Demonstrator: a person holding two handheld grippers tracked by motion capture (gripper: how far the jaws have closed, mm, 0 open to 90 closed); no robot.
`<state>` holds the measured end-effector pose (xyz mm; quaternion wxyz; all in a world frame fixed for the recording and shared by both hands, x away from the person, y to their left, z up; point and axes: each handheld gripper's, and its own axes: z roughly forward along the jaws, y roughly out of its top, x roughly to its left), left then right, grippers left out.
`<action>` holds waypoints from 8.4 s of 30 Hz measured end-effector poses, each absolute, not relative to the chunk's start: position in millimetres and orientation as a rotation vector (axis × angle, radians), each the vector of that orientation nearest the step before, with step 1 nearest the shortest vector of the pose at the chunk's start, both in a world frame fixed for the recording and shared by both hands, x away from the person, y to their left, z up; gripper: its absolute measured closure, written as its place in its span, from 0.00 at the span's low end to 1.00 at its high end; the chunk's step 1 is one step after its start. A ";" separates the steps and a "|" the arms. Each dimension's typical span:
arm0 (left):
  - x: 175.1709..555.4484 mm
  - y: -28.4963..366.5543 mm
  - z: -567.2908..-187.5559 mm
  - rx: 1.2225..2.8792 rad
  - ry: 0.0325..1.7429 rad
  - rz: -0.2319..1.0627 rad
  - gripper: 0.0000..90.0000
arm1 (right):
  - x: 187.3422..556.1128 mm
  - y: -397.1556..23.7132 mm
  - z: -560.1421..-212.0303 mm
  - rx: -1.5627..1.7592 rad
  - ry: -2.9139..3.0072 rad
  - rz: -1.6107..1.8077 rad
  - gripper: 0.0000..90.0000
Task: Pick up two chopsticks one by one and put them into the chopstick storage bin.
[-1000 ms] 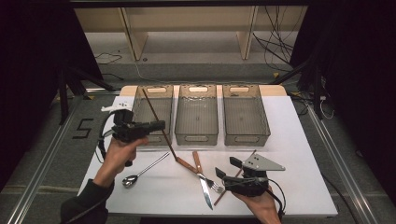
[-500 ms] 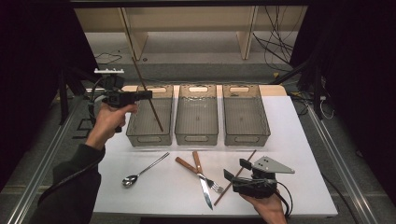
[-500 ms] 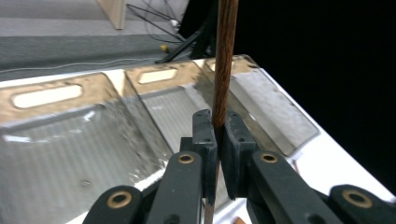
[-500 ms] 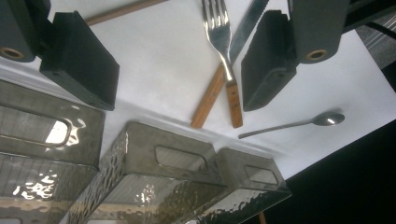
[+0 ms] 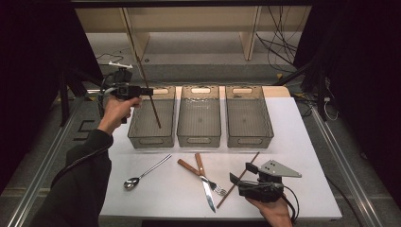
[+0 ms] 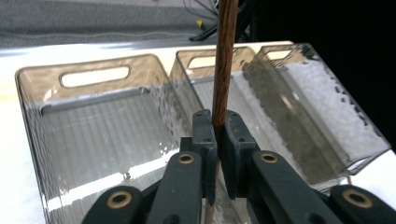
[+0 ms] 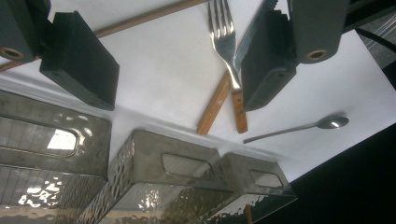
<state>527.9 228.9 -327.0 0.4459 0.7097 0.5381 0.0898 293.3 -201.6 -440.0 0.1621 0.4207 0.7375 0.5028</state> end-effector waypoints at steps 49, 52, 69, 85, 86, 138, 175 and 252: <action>544.5 212.6 -384.7 1.809 1.455 0.050 0.93 | 291.8 -205.4 -443.8 1.220 2.106 1.435 0.29; 545.0 212.2 -384.4 1.813 1.474 0.055 0.85 | 291.6 -206.0 -443.6 1.222 2.107 1.434 0.29; 522.8 211.9 -366.4 1.813 1.441 0.115 0.28 | 293.8 -215.8 -438.6 1.218 2.104 1.430 0.29; 422.7 204.3 -373.6 1.789 1.176 0.215 0.22 | 325.9 -225.5 -407.7 0.897 2.454 1.173 0.31; 417.2 203.9 -375.9 1.784 1.166 0.217 0.22 | 328.3 -224.8 -407.4 0.893 2.464 1.155 0.31; 317.9 186.4 -459.9 1.806 0.974 0.300 0.18 | 377.8 -173.2 -448.0 0.030 2.941 0.377 0.53; 318.2 184.7 -461.1 1.814 0.971 0.293 0.18 | 385.6 -160.8 -459.4 -0.121 3.030 0.245 0.64; 321.5 190.4 -460.4 1.779 1.005 0.292 0.18 | 361.6 -165.4 -412.9 -0.015 2.952 0.625 0.95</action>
